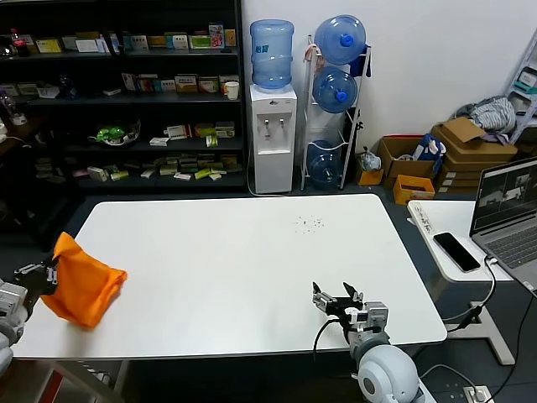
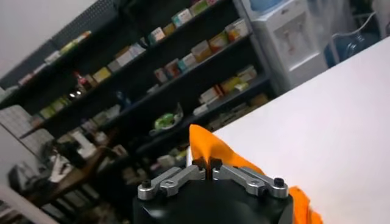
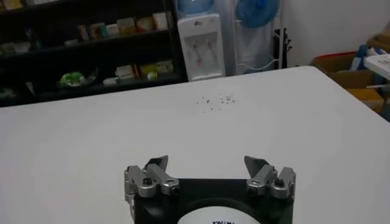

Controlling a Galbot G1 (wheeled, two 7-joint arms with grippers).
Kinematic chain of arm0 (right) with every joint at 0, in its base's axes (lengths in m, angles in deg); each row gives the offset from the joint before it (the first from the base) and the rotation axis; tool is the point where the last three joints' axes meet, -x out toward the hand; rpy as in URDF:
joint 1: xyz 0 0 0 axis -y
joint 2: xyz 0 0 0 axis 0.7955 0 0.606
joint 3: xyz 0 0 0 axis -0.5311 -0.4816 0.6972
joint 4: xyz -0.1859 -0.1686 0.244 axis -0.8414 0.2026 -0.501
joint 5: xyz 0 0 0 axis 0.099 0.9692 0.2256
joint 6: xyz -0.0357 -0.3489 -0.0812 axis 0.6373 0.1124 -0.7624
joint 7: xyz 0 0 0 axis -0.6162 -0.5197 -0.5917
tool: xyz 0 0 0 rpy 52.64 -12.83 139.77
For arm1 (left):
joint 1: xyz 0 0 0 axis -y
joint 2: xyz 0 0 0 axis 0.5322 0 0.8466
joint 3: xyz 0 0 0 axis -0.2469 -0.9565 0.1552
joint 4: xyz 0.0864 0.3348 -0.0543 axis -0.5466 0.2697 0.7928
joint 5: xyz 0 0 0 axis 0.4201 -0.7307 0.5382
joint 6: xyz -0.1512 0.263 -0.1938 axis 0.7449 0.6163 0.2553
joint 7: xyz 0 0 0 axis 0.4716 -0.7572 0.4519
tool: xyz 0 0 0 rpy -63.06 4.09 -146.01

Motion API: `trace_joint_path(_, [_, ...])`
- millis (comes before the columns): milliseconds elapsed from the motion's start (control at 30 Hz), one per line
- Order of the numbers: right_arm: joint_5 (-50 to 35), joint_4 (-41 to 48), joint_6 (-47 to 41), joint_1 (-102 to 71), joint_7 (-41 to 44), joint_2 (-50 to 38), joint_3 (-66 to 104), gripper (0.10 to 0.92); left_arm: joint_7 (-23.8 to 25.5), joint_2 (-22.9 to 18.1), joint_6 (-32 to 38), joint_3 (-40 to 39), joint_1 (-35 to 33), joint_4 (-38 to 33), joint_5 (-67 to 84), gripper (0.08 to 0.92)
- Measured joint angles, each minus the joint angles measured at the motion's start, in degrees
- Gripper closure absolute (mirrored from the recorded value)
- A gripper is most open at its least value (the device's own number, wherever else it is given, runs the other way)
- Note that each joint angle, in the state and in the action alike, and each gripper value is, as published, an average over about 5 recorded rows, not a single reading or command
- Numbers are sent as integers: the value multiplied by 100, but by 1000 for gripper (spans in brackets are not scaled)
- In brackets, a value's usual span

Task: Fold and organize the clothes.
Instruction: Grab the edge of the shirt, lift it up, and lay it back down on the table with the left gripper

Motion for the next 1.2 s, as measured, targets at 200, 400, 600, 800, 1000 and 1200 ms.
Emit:
trace_joint_path(200, [128, 93, 182, -59, 169, 63, 115, 203, -211, -22, -60, -266, -4, -346, 463, 880])
trace_joint_path(400, [358, 194, 557, -129, 478, 93, 329, 203, -928, -536, -190, -1516, 696, -1100, 1725, 880])
trace_joint_path(600, [518, 193, 820, -186, 756, 55, 595, 203, -1665, -1373, -341, -3021, 1786, -1382, 2744, 877])
trace_joint_path(800, [637, 226, 988, -222, 1024, 48, 833, 203, -1910, -2124, -479, -4072, 2498, -1147, 2971, 746])
trace_joint_path(1000, [704, 304, 1142, -303, 1300, 48, 1024, 203, -1874, -2473, -549, -4429, 2692, -1059, 2835, 572])
trace_joint_path(1200, [832, 354, 1424, -473, 1600, 49, 1176, 203, -1485, -2550, -342, -4075, 2256, -1219, 2457, 399])
